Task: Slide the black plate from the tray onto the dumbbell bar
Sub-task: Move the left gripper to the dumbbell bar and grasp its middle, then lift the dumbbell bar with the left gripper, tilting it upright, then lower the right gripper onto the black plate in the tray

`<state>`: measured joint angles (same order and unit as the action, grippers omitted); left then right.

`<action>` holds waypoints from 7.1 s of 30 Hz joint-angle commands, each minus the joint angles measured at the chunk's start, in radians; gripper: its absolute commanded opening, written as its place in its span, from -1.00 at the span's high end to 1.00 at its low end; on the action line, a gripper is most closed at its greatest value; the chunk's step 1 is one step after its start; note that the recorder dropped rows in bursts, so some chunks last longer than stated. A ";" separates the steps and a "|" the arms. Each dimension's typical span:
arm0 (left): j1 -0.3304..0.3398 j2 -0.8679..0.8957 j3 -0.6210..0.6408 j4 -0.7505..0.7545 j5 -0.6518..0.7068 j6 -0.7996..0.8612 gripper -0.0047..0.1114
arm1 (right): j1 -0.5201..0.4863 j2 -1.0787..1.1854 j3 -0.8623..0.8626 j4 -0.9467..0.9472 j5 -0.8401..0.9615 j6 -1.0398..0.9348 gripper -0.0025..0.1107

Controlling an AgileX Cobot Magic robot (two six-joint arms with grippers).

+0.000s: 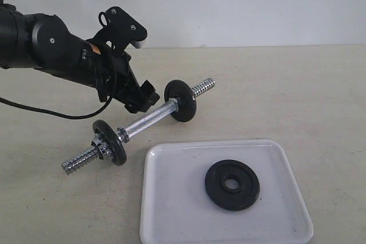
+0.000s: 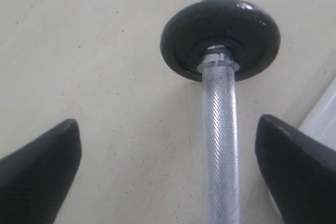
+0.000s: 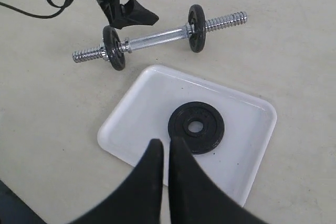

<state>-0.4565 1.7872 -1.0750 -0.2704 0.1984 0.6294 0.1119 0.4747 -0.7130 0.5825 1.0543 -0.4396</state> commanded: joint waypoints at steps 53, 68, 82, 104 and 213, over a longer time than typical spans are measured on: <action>-0.096 0.413 -0.344 0.316 0.198 -0.404 0.15 | -0.001 0.004 0.006 0.103 -0.071 -0.045 0.96; -0.096 0.481 -0.345 0.315 0.305 -0.405 0.84 | -0.001 0.004 0.006 0.100 -0.075 -0.047 0.96; -0.096 0.347 -0.345 0.334 0.445 -0.332 0.84 | -0.001 0.004 0.006 0.084 -0.078 -0.049 0.96; -0.096 0.099 -0.231 0.289 0.394 -0.283 0.84 | -0.001 0.004 0.006 0.064 -0.080 -0.068 0.96; -0.096 -0.406 0.000 0.135 0.451 -0.299 0.84 | 0.421 0.934 -0.048 -0.531 -0.345 0.474 -0.04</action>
<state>-0.5481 1.4351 -1.0391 -0.1118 0.7324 0.3355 0.5289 1.4085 -0.7554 -0.0281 0.7735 0.0554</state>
